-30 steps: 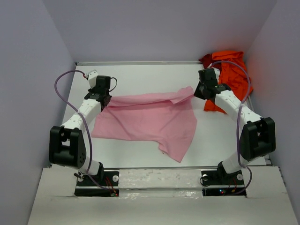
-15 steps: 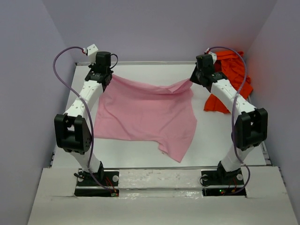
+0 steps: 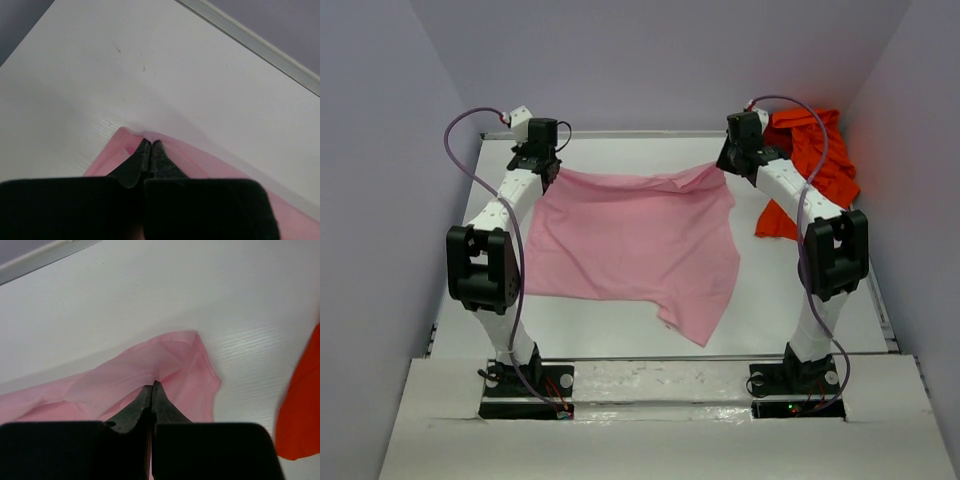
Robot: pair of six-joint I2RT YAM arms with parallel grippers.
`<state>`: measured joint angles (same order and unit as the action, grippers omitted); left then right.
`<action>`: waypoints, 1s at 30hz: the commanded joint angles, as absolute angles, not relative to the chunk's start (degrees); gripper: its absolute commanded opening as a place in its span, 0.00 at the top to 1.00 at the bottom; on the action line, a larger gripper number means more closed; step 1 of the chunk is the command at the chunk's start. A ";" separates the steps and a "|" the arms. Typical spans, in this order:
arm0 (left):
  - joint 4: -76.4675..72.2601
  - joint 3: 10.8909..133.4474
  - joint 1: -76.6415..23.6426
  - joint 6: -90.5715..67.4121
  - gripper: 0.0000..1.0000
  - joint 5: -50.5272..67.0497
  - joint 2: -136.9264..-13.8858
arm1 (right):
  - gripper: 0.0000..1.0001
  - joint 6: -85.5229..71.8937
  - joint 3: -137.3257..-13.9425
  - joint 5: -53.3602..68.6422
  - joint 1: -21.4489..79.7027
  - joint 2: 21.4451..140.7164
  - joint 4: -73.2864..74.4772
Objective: Fold and stack the t-shirts
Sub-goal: Fold the flattened T-shirt at the center of the board.
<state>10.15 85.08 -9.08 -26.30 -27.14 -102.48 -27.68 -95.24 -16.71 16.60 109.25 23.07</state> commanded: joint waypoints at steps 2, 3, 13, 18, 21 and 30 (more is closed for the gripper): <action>8.00 81.84 -5.98 -28.21 1.00 -27.42 -100.37 | 1.00 -27.95 -93.70 -18.46 17.05 107.84 20.65; 7.91 81.22 -5.37 -28.39 1.00 -27.07 -100.02 | 1.00 -28.47 -92.13 -18.81 17.05 106.88 20.65; 7.73 70.76 -5.80 -28.56 1.00 -26.46 -93.96 | 1.00 -29.18 -79.73 -17.67 17.05 99.24 19.78; 7.73 69.09 -8.70 -27.34 1.00 -28.20 -93.52 | 1.00 -30.06 -75.59 -17.23 17.05 97.13 19.42; 8.00 67.33 -9.75 -27.24 1.00 -28.74 -92.90 | 1.00 -30.23 -73.66 -16.88 17.05 96.24 19.07; 8.70 60.30 -9.93 -28.91 1.00 -28.92 -90.00 | 1.00 -32.25 -68.21 -15.29 17.05 94.57 18.46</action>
<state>9.02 61.73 -10.11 -27.83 -26.72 -93.84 -30.87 -69.80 -15.73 16.60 97.43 21.12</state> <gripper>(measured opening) 0.014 0.009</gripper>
